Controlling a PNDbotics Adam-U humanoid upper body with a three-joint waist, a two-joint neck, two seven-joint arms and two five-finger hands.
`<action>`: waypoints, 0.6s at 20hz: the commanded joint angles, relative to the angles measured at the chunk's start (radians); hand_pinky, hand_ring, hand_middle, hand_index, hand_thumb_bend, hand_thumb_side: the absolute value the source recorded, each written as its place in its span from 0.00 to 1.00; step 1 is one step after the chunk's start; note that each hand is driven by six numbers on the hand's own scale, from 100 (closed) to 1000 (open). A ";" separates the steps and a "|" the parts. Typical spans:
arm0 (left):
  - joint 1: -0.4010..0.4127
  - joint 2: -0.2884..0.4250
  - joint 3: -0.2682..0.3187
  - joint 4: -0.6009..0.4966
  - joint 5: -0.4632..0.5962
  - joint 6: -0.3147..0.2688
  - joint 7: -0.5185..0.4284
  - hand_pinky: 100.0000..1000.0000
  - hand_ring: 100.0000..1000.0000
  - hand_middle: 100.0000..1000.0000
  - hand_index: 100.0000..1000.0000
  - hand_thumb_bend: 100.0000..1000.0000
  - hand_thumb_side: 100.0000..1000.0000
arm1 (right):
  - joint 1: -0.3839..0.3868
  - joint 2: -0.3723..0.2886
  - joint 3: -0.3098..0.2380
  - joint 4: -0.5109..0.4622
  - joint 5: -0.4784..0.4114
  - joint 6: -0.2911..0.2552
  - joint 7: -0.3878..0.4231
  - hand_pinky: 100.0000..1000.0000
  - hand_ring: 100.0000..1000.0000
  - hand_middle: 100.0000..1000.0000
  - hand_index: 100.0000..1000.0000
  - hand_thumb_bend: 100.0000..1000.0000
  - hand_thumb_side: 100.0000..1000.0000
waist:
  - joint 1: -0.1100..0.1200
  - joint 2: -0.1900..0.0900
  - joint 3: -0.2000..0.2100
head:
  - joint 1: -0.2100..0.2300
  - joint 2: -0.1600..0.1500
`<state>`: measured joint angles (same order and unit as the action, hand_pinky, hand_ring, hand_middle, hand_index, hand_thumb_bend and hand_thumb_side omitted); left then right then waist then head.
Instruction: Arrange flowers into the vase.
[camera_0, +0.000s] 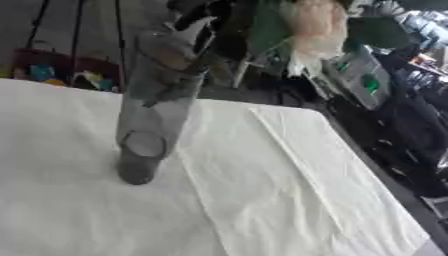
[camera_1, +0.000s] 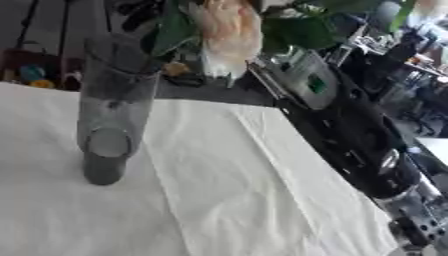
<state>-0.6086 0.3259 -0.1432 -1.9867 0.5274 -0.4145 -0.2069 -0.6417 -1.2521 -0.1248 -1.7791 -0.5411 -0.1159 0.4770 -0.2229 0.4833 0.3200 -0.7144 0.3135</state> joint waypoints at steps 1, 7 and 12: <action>-0.008 0.018 -0.001 -0.013 -0.003 0.002 -0.004 0.73 0.73 0.81 0.92 0.00 0.86 | -0.013 -0.047 -0.025 0.008 0.000 0.012 0.001 0.61 0.83 0.85 0.80 0.29 0.49 | 0.009 -0.030 -0.004 | 0.000 -0.010; -0.008 0.019 -0.002 -0.013 -0.001 0.004 -0.005 0.73 0.73 0.81 0.92 0.00 0.85 | -0.017 -0.049 -0.027 0.019 -0.036 0.026 -0.013 0.65 0.88 0.88 0.83 0.28 0.56 | 0.008 -0.032 -0.005 | 0.002 -0.008; -0.011 0.021 -0.002 -0.013 0.003 0.004 -0.005 0.73 0.73 0.81 0.92 0.00 0.85 | -0.017 -0.048 -0.029 0.048 -0.042 0.056 -0.015 0.67 0.90 0.90 0.84 0.38 0.66 | -0.001 -0.037 0.012 | -0.003 -0.008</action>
<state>-0.6086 0.3264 -0.1437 -1.9867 0.5276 -0.4123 -0.2101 -0.6462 -1.2527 -0.1306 -1.7411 -0.5755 -0.0686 0.4644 -0.2328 0.4787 0.3347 -0.7146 0.3135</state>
